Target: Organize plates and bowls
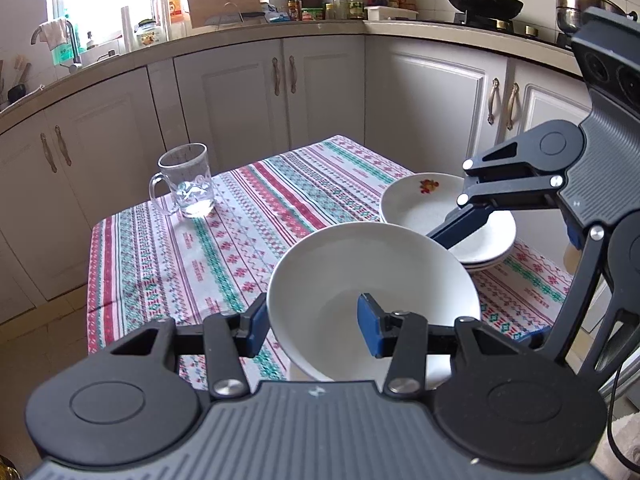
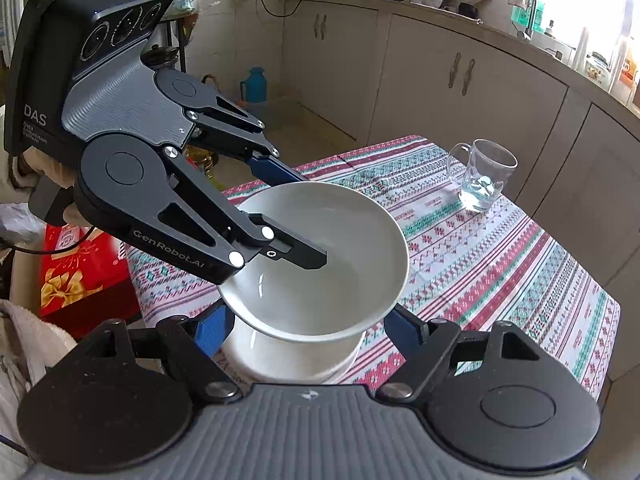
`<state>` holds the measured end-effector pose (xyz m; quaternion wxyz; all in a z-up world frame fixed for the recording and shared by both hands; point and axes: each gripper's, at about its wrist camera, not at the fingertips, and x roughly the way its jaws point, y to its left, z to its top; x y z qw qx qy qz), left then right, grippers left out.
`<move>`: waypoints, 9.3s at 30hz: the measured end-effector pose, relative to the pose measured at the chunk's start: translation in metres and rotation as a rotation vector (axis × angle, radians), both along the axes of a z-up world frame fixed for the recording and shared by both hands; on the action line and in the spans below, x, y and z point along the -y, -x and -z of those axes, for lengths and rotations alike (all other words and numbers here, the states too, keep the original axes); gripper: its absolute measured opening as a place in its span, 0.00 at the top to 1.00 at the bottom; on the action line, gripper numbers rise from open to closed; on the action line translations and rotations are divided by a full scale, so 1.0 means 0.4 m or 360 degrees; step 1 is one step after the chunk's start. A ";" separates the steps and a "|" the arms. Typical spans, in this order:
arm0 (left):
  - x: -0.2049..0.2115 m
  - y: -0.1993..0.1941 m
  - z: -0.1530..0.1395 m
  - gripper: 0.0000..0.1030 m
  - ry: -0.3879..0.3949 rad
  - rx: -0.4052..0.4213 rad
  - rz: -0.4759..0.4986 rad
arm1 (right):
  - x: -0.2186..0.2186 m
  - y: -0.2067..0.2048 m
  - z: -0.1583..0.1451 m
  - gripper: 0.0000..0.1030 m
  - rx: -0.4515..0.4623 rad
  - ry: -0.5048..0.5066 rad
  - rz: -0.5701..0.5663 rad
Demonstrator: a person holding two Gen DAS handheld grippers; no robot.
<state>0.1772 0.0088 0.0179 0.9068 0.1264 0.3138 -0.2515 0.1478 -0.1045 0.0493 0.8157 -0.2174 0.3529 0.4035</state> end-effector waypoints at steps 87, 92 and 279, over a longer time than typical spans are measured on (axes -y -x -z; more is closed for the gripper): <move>-0.069 -0.009 0.220 0.06 -0.0085 -0.0145 0.0658 | -0.023 -0.015 0.196 0.00 -0.0060 0.0108 -0.0126; -0.069 -0.033 0.216 0.12 -0.0081 -0.0203 0.0804 | -0.034 -0.037 0.202 0.01 -0.0118 0.0138 -0.0219; 0.217 0.112 -0.023 0.01 0.0148 0.0071 -0.0292 | 0.259 0.217 -0.052 0.00 0.0309 -0.0128 0.1772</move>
